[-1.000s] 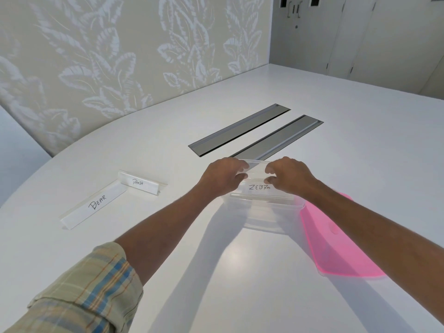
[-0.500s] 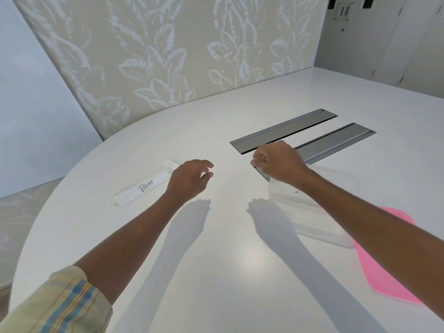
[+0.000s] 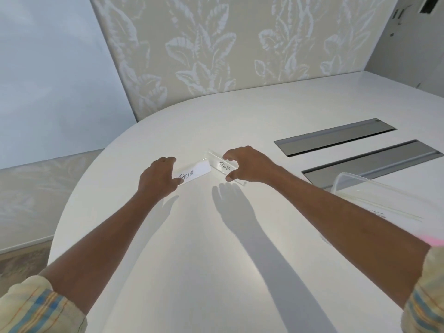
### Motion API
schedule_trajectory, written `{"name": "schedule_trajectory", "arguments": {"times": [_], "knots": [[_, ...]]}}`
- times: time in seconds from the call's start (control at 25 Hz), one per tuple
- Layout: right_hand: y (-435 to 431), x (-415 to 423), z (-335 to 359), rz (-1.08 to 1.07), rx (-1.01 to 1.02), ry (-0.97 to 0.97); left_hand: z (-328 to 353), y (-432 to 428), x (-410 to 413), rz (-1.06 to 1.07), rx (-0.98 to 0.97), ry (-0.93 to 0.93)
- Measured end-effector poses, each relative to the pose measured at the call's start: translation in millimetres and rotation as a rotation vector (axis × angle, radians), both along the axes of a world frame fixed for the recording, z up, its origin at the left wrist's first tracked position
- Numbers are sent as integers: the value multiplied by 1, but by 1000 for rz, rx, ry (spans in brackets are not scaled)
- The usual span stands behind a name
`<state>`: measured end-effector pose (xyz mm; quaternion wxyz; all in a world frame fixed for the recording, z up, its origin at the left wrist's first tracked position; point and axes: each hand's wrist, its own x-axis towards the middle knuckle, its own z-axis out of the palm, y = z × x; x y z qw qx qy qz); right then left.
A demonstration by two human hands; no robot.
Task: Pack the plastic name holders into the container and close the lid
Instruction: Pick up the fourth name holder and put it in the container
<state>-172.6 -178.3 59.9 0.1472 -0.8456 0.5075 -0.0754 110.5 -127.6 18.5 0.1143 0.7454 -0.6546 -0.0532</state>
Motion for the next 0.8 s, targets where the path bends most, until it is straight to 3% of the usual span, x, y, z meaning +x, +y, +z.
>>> {"name": "schedule_trajectory", "arguments": {"times": [0.36,0.6,0.8], "knots": [[-42,110,-54,210,-168,217,-52,-17,52,7,116,70],[-66,127,-76,201,-176,299,-60,-23,55,-27,57,103],[-71,129,-80,170,-219,258,-59,-19,57,-18,25,98]]}}
